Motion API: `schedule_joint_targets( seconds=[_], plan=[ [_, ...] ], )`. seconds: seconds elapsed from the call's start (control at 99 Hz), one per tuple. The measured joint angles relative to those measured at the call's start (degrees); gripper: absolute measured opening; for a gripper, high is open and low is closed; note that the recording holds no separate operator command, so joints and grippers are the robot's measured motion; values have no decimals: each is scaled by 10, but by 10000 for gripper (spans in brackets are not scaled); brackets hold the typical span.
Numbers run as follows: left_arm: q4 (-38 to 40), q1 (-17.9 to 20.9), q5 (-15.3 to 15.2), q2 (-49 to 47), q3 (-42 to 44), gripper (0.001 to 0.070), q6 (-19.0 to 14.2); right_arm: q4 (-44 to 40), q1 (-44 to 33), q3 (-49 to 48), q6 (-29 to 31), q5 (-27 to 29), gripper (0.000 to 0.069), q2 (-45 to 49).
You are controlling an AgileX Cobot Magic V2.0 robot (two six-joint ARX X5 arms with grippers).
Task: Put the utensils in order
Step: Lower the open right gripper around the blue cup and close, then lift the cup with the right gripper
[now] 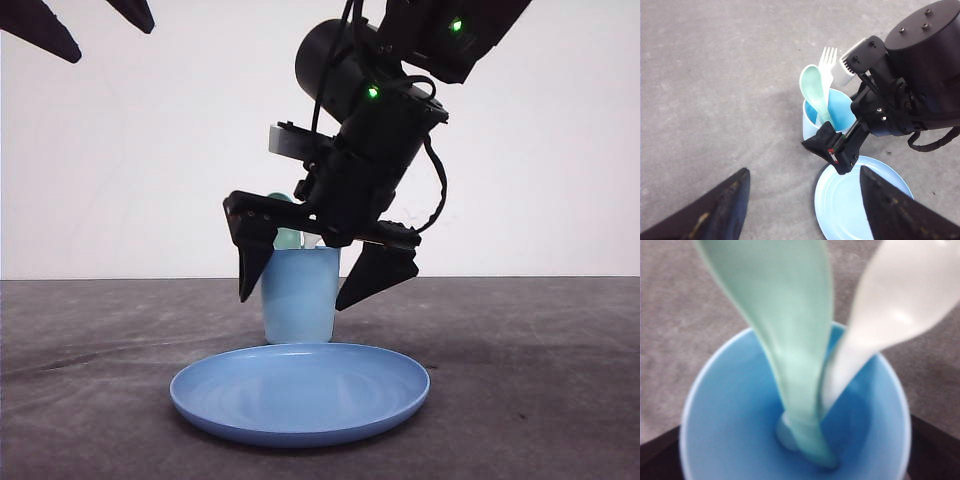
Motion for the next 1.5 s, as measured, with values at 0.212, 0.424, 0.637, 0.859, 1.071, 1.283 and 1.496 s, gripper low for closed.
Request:
schedule_joint_targets(
  seconds=[0.212, 0.424, 0.637, 0.859, 1.071, 1.283, 1.496],
  plan=[
    [0, 0, 0, 0, 0, 422, 0, 4, -1, 1, -2, 0, 485, 3],
    [0, 0, 0, 0, 0, 422, 0, 6, -2, 1, -2, 2, 433, 3],
    [0, 0, 0, 0, 0, 422, 0, -15, -2, 7, -4, 2, 422, 0],
    [-1, 0, 0, 0, 0, 422, 0, -70, 1, 8, -35, 3, 422, -98],
    [-2, 0, 0, 0, 0, 422, 0, -146, 19, 11, -78, 3, 421, -223],
    [-3, 0, 0, 0, 0, 422, 0, -208, 58, 11, -101, 3, 420, -308],
    [-2, 0, 0, 0, 0, 422, 0, -256, 83, 10, -105, 14, 419, -313]
  ],
)
